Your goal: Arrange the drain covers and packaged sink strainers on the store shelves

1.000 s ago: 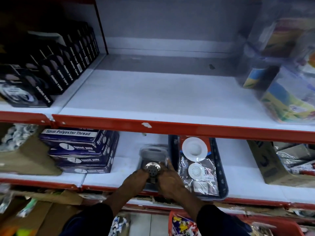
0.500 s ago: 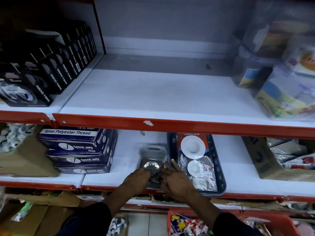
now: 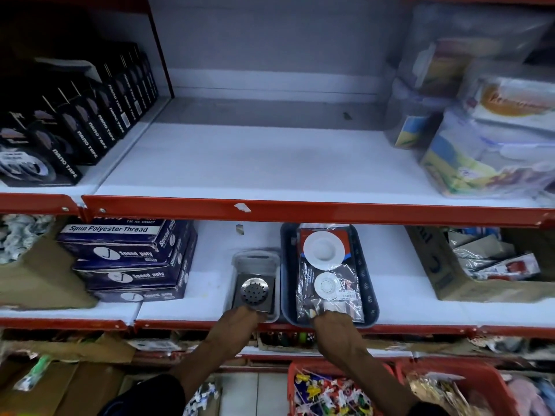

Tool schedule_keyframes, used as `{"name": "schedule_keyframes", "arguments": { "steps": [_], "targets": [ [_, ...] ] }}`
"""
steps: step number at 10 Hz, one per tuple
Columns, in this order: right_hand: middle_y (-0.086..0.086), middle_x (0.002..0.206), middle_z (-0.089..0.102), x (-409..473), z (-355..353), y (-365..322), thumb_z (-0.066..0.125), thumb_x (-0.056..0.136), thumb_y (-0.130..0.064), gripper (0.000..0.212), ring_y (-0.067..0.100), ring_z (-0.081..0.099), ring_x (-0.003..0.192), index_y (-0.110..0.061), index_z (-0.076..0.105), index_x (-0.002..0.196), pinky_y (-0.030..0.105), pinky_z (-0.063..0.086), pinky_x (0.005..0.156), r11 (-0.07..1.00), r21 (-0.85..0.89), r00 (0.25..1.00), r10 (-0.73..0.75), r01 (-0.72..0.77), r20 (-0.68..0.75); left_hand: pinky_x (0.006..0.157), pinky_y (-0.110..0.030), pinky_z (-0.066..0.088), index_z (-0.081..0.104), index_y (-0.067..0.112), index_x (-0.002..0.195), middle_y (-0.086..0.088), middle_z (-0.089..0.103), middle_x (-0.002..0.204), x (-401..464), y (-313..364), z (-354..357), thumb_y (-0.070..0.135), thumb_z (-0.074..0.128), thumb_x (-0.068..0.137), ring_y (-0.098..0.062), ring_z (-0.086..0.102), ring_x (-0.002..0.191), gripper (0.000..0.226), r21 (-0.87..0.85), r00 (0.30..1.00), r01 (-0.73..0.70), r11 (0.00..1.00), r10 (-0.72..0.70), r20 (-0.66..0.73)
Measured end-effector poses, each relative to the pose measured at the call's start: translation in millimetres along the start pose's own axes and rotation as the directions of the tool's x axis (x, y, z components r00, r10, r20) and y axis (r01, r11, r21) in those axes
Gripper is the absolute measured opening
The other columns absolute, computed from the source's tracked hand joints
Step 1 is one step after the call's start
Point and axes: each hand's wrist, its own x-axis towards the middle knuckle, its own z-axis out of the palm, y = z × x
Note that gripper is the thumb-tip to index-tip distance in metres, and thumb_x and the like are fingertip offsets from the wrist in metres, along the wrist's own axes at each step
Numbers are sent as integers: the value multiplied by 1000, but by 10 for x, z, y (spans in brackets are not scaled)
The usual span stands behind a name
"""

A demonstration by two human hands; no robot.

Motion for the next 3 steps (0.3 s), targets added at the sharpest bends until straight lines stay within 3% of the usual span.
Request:
{"name": "schedule_keyframes", "arguments": {
  "steps": [2, 3],
  "targets": [
    [15, 107, 72, -59, -31, 12, 52, 92, -2, 26, 27, 68, 98, -6, 67, 112, 40, 55, 90, 999, -9, 999, -36, 36, 26, 90, -34, 57, 59, 29, 131, -9, 72, 121, -50, 40, 13, -4, 51, 88, -24, 72, 103, 54, 14, 999, 39, 999, -39, 14],
    [11, 103, 73, -84, -74, 39, 54, 85, -5, 31, 26, 70, 92, -12, 66, 113, 39, 57, 85, 998, 36, 998, -49, 51, -45, 89, -36, 59, 60, 29, 125, -5, 74, 115, -56, 133, -99, 7, 51, 89, -22, 72, 96, 43, 56, 998, 24, 998, -21, -60]
  ]
}}
